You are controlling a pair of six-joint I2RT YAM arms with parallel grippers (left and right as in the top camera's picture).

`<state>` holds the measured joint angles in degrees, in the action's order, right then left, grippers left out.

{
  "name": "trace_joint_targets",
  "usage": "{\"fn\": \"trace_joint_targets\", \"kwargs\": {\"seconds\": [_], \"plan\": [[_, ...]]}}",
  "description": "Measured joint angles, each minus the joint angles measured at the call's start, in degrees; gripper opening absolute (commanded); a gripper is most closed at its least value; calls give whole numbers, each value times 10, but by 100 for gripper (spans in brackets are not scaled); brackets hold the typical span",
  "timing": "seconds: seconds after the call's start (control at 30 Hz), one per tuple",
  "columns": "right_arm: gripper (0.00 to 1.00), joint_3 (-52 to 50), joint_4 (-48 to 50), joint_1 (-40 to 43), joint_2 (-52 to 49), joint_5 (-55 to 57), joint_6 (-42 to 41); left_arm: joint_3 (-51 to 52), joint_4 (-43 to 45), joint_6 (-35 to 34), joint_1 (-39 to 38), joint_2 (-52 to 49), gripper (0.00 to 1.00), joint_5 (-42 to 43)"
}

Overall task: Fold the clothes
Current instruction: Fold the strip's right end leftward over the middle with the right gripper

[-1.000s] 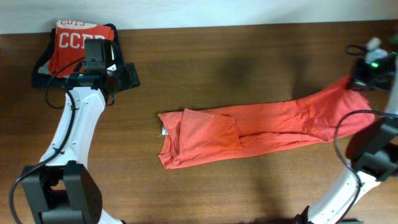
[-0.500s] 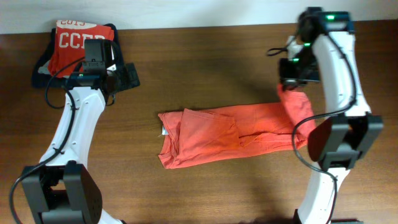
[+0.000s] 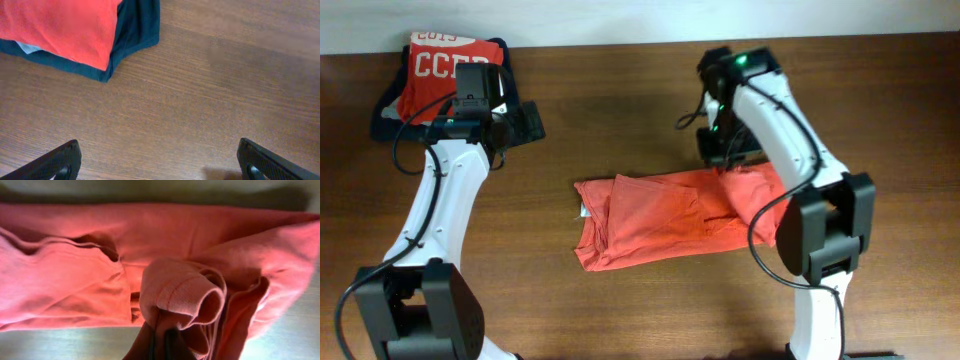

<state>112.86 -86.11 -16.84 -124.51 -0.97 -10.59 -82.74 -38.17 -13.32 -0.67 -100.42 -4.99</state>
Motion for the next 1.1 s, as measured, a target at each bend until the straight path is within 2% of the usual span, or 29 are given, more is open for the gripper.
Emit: {"fn": "trace_joint_targets", "kwargs": {"seconds": [0.2, 0.8, 0.9, 0.97, 1.1], "plan": [[4, -71, 70, -35, -1, -1, -9, 0, 0, 0, 0, 0, 99, 0], [5, -78, 146, -59, -2, -6, -77, 0, 0, 0, 0, 0, 99, 0], [36, -78, 147, -59, -2, -9, -86, 0, 0, 0, 0, 0, 99, 0], [60, -78, 150, -59, -2, -16, -90, 0, 0, 0, 0, 0, 99, 0], [75, -77, 163, -59, -2, -63, -43, 0, 0, 0, 0, 0, 99, 0]]}}
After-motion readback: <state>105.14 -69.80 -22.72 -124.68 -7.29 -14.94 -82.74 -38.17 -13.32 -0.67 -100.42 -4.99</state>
